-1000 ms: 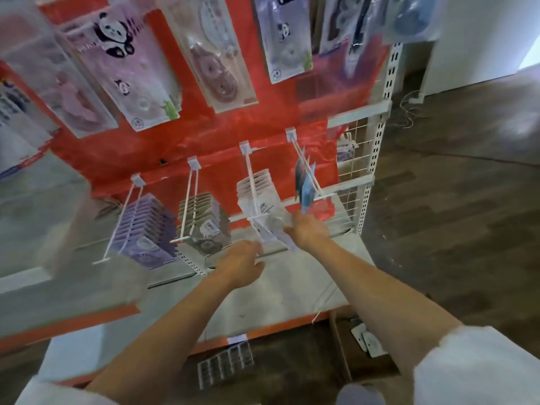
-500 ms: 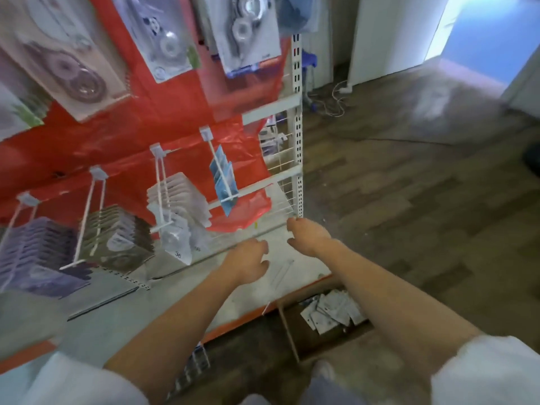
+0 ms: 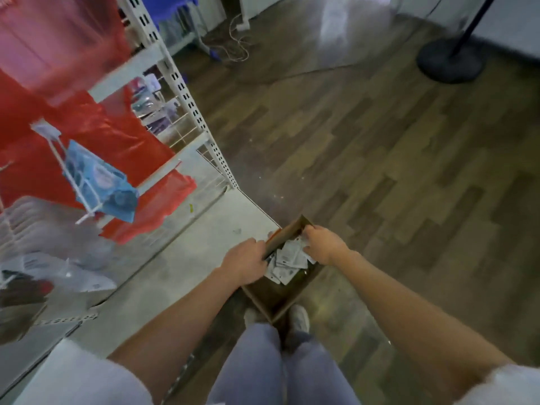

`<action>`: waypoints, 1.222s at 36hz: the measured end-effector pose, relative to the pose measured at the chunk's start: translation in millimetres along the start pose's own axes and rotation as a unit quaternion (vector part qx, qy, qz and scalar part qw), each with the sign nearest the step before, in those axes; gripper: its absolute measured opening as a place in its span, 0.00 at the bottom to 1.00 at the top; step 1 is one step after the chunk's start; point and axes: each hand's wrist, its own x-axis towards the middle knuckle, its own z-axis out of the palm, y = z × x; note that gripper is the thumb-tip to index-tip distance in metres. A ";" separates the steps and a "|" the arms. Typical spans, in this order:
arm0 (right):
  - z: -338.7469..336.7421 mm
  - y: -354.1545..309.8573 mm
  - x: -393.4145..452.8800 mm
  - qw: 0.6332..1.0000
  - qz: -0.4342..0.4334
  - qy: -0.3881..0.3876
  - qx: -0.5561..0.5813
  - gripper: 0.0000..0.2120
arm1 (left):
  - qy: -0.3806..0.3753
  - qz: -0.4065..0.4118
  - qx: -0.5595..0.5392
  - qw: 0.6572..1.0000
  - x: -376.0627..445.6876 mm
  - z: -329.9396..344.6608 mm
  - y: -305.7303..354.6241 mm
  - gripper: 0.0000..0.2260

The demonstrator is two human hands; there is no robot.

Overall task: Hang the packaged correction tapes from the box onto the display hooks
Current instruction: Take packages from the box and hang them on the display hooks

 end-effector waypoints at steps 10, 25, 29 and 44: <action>72.4 47.9 30.0 0.993 0.079 -0.059 0.059 0.18 | -0.063 0.001 -0.050 0.997 64.1 68.5 -9.0 0.15; 232.8 120.5 202.6 0.987 0.121 -0.079 0.068 0.23 | -0.101 -0.114 -0.208 0.966 247.7 267.5 -75.5 0.10; 273.6 147.3 250.5 0.987 0.126 -0.078 0.064 0.21 | -0.106 -0.133 -0.200 0.965 305.9 331.6 -94.7 0.11; 329.6 203.0 334.0 0.989 0.125 -0.050 0.060 0.17 | -0.039 -0.353 -0.546 0.759 452.4 437.7 -103.2 0.10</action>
